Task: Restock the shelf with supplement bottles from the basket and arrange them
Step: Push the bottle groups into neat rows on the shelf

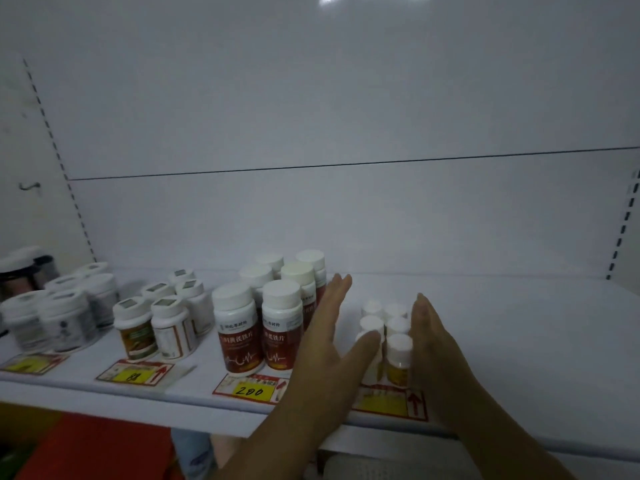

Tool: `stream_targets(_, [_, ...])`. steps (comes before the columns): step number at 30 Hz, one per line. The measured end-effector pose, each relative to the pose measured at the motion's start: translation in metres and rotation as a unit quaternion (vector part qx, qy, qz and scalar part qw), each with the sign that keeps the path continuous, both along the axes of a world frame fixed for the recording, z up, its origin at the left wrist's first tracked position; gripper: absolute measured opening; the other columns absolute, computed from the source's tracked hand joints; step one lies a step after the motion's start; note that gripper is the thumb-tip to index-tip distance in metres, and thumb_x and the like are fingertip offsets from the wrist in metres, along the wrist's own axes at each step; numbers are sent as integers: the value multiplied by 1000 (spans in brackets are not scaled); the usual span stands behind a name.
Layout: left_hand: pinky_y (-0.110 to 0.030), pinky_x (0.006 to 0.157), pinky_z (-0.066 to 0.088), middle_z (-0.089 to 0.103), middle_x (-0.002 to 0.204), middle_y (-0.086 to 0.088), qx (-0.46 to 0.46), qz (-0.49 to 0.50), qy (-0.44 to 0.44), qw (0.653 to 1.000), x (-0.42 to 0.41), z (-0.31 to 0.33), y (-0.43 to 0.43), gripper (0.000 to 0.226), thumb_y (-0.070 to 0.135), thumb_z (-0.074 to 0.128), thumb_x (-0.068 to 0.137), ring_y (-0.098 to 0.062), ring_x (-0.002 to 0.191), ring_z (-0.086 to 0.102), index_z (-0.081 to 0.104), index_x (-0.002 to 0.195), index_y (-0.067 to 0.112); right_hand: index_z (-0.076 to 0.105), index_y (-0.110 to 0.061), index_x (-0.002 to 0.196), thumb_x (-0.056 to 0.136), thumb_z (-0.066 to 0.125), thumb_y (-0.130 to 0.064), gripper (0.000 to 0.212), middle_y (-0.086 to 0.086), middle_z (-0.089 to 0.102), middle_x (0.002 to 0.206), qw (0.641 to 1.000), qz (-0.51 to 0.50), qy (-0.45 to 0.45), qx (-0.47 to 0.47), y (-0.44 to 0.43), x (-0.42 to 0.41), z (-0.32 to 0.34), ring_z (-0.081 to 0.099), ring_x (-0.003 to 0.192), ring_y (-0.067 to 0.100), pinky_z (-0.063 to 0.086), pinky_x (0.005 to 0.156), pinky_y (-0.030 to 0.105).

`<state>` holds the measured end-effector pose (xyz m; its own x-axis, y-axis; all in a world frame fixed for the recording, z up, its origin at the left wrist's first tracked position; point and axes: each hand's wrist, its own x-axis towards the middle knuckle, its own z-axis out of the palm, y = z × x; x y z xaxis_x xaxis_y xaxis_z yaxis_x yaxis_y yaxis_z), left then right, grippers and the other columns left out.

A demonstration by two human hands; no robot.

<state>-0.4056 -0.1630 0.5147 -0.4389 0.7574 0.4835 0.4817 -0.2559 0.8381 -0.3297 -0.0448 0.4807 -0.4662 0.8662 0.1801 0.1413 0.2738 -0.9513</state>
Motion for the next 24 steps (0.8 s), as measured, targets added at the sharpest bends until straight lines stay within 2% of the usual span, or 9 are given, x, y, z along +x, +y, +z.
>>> stream_targets(3, [-23, 114, 28, 35, 144, 33, 100, 7, 27, 995, -22, 11, -31, 57, 45, 55, 73, 9, 136, 26, 42, 126, 57, 24, -19, 145, 83, 10, -55, 72, 4, 26, 155, 997, -51, 45, 47, -4, 9, 6, 25, 141, 21, 15, 109, 27])
stream_targets(7, [-2, 93, 39, 49, 127, 41, 184, 104, -31, 977, -83, 27, -64, 43, 43, 51, 77, 16, 124, 39, 53, 119, 51, 38, -25, 136, 95, 26, -44, 47, -3, 41, 145, 983, -114, 115, 91, -20, -2, 36, 37, 131, 16, 23, 108, 31])
stream_targets(9, [-5, 87, 38, 48, 123, 39, 125, 103, -83, 983, -112, 24, -60, 35, 41, 50, 83, 12, 120, 43, 50, 116, 53, 44, -28, 130, 94, 37, -43, 39, -8, 46, 137, 988, -53, 127, 75, -27, -26, 59, 41, 126, 13, 30, 107, 34])
stream_targets(11, [-23, 95, 35, 47, 133, 20, 70, 73, -150, 984, -135, 11, -47, 29, 34, 47, 91, -3, 118, 44, 48, 117, 48, 49, -26, 126, 92, 48, -36, 35, -4, 47, 134, 990, 30, 131, -29, -26, -59, 78, 42, 126, 16, 33, 108, 37])
stream_targets(13, [-34, 99, 38, 48, 138, 10, 40, 51, -198, 978, -153, 3, -35, 25, 34, 45, 91, -8, 115, 50, 53, 111, 47, 48, -18, 128, 89, 55, -33, 42, 5, 41, 143, 978, 71, 121, -152, -16, -91, 87, 36, 133, 21, 30, 110, 41])
stream_targets(15, [-37, 98, 39, 47, 141, 9, 30, 21, -273, 961, -168, 2, -28, 23, 42, 47, 89, -8, 115, 51, 57, 108, 48, 41, -17, 136, 87, 57, -38, 56, 8, 29, 152, 977, 57, 74, -191, -5, -116, 83, 27, 140, 25, 24, 113, 46])
stream_targets(18, [-33, 80, 47, 52, 131, 8, -17, -24, -417, 908, -188, 1, -12, 54, 56, 51, 81, -14, 100, 58, 49, 129, 32, 35, -19, 140, 83, 56, -49, 68, 6, 24, 155, 978, 20, 27, -206, 11, -139, 73, 22, 142, 26, 19, 116, 49])
stream_targets(22, [-38, 87, 54, 67, 121, -1, -79, -150, -444, 880, -197, -15, 4, 51, 58, 45, 84, -24, 106, 66, 62, 119, 24, 49, -11, 128, 80, 59, -49, 62, 13, 52, 133, 970, 72, -14, -233, 29, -151, 68, 48, 123, 29, 33, 110, 48])
stream_targets(24, [-30, 64, 59, 75, 102, -5, -91, -212, -461, 857, -199, -16, 7, 49, 53, 41, 89, -22, 88, 73, 73, 100, 18, 56, -6, 119, 85, 57, -41, 49, 14, 64, 117, 970, 85, -37, -223, 27, -155, 71, 59, 105, 29, 45, 99, 42])
